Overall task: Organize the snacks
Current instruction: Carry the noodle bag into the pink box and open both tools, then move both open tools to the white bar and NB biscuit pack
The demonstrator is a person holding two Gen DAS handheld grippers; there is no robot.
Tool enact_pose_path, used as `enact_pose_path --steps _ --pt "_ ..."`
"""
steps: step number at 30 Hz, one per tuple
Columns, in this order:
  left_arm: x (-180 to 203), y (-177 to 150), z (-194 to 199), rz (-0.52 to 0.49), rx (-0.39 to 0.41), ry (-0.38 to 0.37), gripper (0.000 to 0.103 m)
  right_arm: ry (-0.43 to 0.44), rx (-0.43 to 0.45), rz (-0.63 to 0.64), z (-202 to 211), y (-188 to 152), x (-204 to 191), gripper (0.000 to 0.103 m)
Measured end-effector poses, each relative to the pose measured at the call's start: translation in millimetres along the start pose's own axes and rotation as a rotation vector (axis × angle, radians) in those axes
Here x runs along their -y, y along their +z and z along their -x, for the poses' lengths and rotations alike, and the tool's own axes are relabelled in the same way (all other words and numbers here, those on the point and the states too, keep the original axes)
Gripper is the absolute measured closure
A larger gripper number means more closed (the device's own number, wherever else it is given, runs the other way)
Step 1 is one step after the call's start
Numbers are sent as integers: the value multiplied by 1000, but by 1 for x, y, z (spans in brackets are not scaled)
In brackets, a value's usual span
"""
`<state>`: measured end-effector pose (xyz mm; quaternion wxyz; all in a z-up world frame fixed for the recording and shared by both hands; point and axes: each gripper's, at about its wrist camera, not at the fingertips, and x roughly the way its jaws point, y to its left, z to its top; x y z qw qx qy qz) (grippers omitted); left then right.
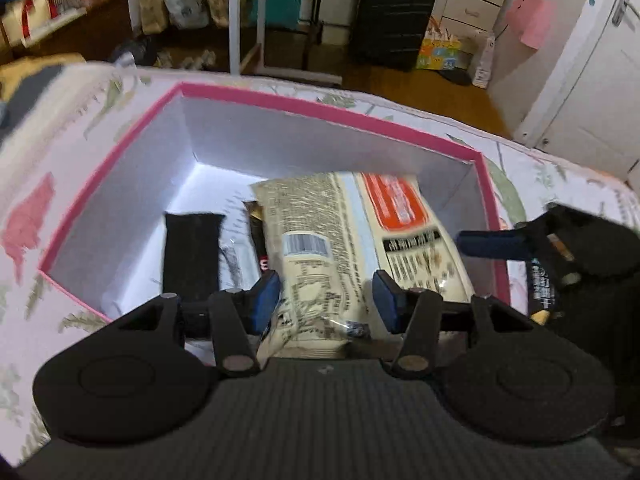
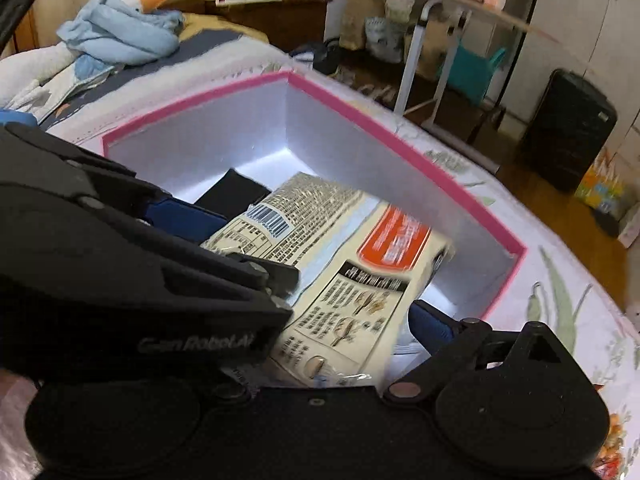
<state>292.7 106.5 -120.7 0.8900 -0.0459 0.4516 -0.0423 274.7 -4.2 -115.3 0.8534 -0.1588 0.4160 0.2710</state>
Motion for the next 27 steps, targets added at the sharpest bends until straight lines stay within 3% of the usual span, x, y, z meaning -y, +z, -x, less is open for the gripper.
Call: enact_pose_path --steps 10,15,21,27 --pt "11 -8 64 7 87 -97 52 90 165 -109 113 -31 34 4" --pt "33 -10 109 -39 126 -114 52 24 242 -87 165 -47 46 4" --pt "64 -11 149 -102 134 -180 52 -41 214 -104 213 -64 71 4" --pt "107 -17 162 -164 97 -279 52 -73 193 -126 236 -86 93 5"
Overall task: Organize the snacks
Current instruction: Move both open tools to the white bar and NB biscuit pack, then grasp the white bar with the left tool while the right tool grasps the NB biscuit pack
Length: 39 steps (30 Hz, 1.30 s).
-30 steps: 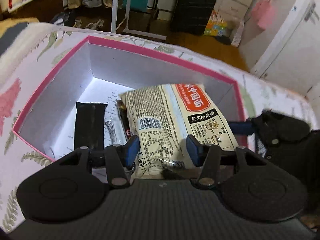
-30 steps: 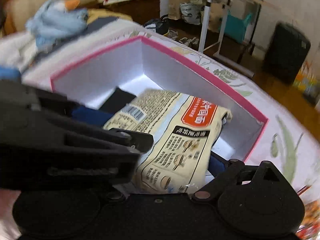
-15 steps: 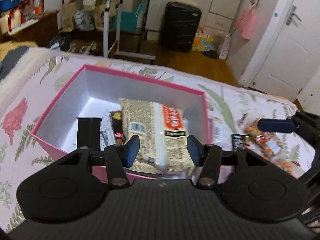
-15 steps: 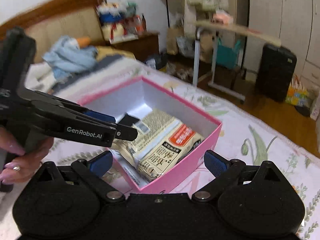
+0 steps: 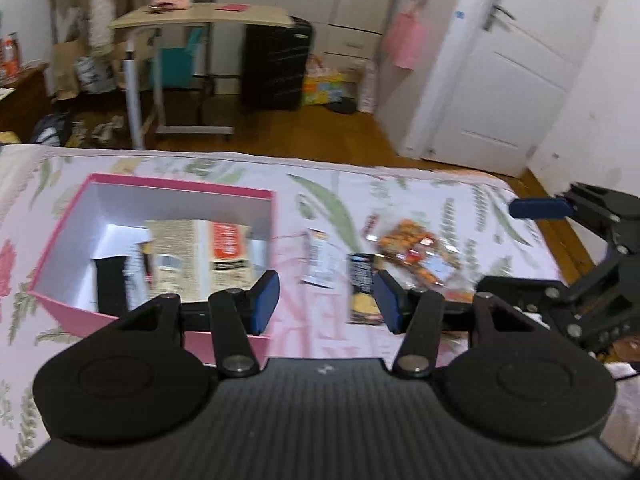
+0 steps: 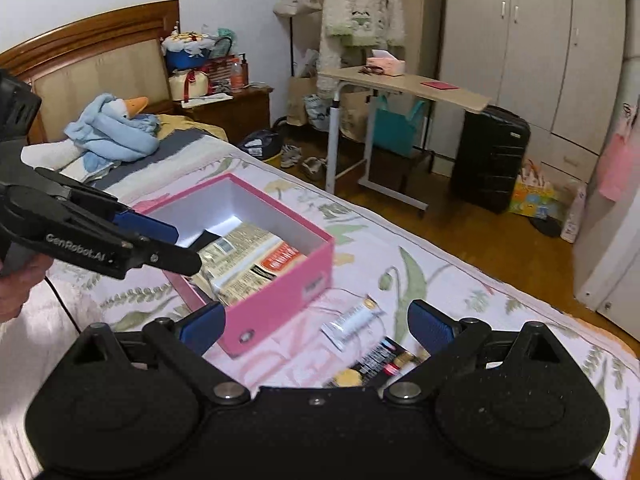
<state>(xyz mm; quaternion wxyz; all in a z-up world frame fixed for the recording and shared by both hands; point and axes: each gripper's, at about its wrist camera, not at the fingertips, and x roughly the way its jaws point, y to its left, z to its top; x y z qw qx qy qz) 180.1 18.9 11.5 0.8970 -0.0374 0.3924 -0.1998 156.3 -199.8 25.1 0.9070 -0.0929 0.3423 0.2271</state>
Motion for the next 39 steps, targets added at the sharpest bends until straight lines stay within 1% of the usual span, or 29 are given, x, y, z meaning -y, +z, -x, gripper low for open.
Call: enact_pose_path --steps 2,4,6,9,13,16,18,20,21,24,28,32,34,37,39 --pt "12 0 -7 -11 -17 -25 52 -16 -14 -9 -1 -6 8 5" --pt "21 1 -19 -16 -38 -33 52 -8 -47 -69 -7 -10 20 9" --pt "28 3 -35 -14 -51 -29 52 6 -83 -115 -18 -16 29 17" --pt "36 8 -66 -26 -84 7 54 24 -139 -138 -43 -26 37 27" --pt "38 16 -115 -42 -112 19 55 62 -204 -199 -86 -42 46 31" --pt "34 18 -154 -45 -125 73 55 39 -265 -233 -125 -53 50 31" --pt "29 21 -180 -40 -166 97 55 27 -288 -240 -147 -58 52 31" --pt "25 25 -199 -30 -204 92 55 35 -291 -258 -161 -62 56 31" --pt "23 25 -208 -33 -214 82 55 46 -274 -267 -168 -64 58 31" --pt "23 22 -225 -50 -206 99 56 34 -264 -283 -184 -70 62 31" --pt "15 15 -245 -50 -172 119 55 11 -268 -320 -200 -81 64 31" --pt "9 9 -266 -60 -199 143 55 10 -292 -397 -214 -92 68 30" --pt "8 7 -272 -65 -200 143 55 -8 -309 -389 -221 -97 65 30" --pt "7 5 -280 -60 -213 140 55 -31 -278 -371 -226 -99 60 30" --pt "4 4 -286 -50 -227 141 56 -52 -249 -378 -231 -100 60 27"
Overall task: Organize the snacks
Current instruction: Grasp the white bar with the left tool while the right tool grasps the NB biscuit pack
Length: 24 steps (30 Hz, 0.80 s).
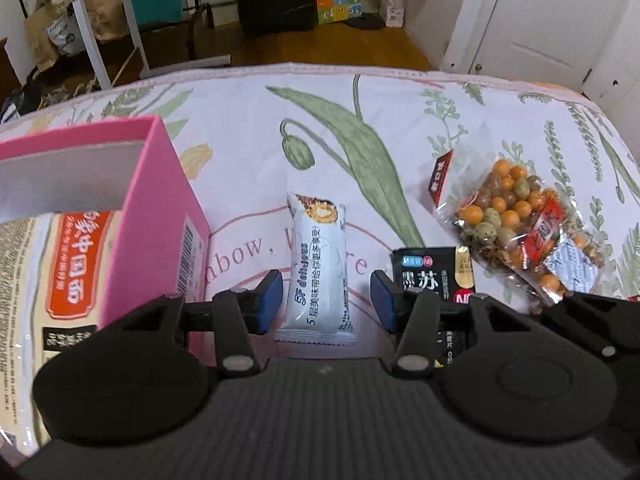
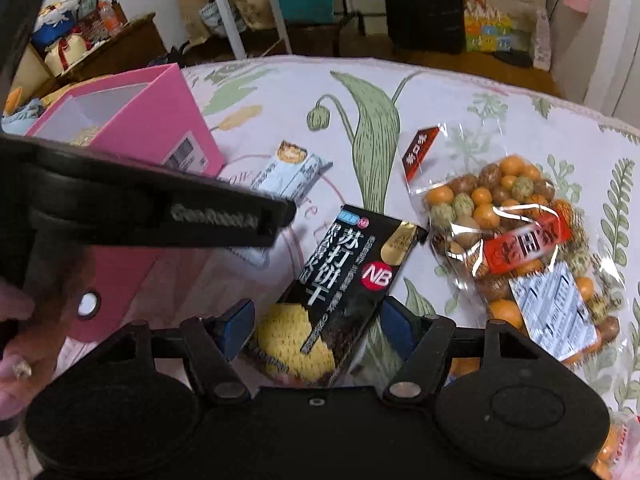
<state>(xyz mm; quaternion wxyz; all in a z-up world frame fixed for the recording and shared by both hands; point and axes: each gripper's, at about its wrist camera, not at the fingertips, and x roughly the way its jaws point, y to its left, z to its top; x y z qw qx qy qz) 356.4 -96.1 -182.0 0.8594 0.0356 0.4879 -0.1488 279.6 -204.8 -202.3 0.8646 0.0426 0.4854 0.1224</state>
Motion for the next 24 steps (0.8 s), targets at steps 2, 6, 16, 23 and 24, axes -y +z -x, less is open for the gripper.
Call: enact_pose_path --steps 2,6,16,23,24 --pt "0 -2 -6 4 -12 0 66 -26 36 13 -3 -1 -1 26" --pt "0 -4 -6 3 -26 -8 74 -92 80 72 -4 -4 -3 28" --pt "-4 -8 -3 51 -51 -52 75 -69 54 131 -7 -4 -6 31" --pt "-3 -12 0 52 -32 -39 75 -90 62 185 -2 -4 -13 33" --pt "-3 -13 2 53 -31 -41 75 -85 62 175 0 -3 -12 34"
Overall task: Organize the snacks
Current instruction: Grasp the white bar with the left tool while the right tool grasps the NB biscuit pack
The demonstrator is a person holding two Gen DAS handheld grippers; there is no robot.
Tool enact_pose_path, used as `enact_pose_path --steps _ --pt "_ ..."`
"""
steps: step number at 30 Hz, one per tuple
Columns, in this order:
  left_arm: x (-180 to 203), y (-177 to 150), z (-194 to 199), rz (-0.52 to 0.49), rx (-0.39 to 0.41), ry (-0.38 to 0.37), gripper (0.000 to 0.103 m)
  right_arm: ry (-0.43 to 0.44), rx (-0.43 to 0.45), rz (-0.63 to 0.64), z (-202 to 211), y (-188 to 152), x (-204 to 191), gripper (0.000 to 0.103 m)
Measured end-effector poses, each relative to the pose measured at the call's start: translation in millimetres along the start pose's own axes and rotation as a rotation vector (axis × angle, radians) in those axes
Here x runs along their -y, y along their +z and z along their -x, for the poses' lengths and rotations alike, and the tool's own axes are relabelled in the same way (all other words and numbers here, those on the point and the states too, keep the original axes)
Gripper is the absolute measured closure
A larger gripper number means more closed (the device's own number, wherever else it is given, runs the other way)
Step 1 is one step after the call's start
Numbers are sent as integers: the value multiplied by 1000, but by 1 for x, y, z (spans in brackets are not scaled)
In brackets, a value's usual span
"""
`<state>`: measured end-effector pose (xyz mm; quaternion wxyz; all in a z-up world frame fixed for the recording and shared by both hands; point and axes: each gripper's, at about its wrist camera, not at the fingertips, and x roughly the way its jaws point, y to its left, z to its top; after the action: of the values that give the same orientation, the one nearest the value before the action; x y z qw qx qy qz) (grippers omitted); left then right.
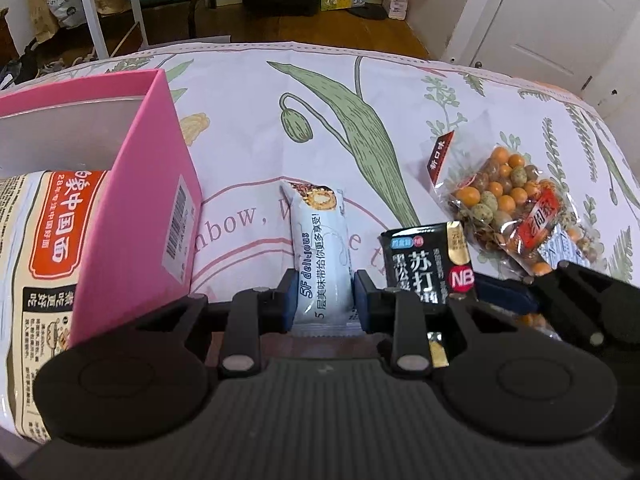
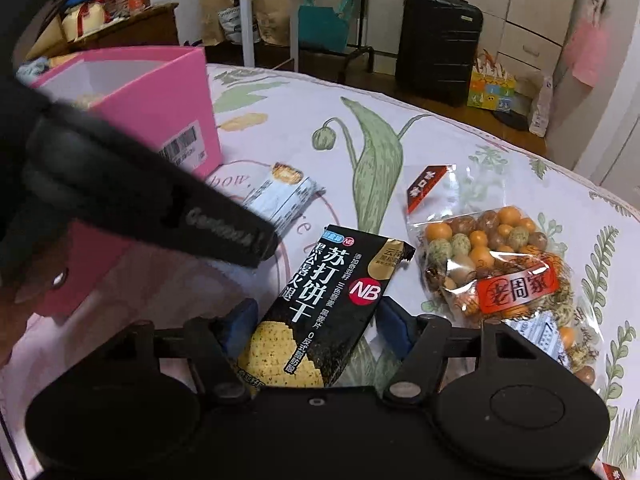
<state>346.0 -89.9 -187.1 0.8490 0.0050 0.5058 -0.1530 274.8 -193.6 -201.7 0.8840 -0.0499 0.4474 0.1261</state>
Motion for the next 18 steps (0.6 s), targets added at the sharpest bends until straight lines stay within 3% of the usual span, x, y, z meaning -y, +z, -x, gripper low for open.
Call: enact_pose_path --steps 9,18 --pt "-7 -6 25 55 16 -55 76 60 -3 -59 19 0 6 36" --pt "6 -10 72 -25 105 -58 76 108 14 -164 43 0 17 36"
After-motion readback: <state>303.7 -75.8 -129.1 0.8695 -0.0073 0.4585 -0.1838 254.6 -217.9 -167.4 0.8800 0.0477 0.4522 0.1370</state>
